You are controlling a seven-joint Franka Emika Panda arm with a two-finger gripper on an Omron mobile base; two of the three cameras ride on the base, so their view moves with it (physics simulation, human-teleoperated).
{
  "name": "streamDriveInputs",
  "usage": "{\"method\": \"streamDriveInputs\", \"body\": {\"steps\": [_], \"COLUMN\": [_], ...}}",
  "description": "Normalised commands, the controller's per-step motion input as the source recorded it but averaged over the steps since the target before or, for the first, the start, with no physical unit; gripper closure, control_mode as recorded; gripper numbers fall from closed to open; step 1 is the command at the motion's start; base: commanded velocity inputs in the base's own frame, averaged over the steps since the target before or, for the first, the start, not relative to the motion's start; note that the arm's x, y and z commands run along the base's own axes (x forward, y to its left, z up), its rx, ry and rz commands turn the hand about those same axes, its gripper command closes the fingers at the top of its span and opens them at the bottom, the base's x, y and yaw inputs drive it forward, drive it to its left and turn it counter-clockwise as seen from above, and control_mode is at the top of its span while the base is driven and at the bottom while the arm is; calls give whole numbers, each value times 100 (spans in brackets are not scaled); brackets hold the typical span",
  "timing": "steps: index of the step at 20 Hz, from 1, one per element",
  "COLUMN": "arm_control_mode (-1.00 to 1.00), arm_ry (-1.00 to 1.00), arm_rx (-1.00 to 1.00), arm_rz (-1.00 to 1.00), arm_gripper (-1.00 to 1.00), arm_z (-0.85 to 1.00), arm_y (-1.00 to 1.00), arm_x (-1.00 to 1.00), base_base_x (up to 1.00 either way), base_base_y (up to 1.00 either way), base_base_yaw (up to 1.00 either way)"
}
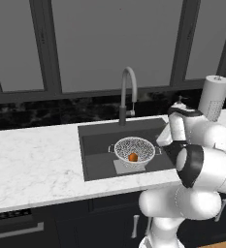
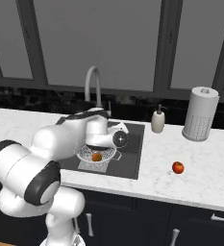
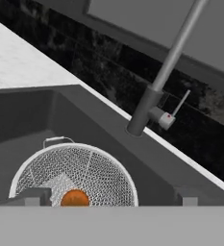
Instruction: Put the colander in the sink, put the apple, orange in the colander, and turn on the sink faucet and pour water over the colander.
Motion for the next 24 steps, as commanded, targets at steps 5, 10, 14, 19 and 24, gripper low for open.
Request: {"method": "streamDriveInputs", "body": {"steps": [5,10,14,19,24], "arm_control_mode": [-100,-100,-100,-100,-100], "arm_ry": [-1,7,17,11,17], "arm_rx": [0,-1,-10,-3,0], "arm_rz": [-3,-7,-6,-37,-48], "arm_gripper": [-100,-100,-100,-100,-100], "arm_z": [100,100,72,2,0], "arm_y": [-16,-23,-39,-50,-48], "arm_x": [-17,-14,-45,-79,-66], "base_base_x": [0,0,0,0,0], "base_base_y": [0,0,0,0,0], "base_base_yaw": [0,0,0,0,0]}}
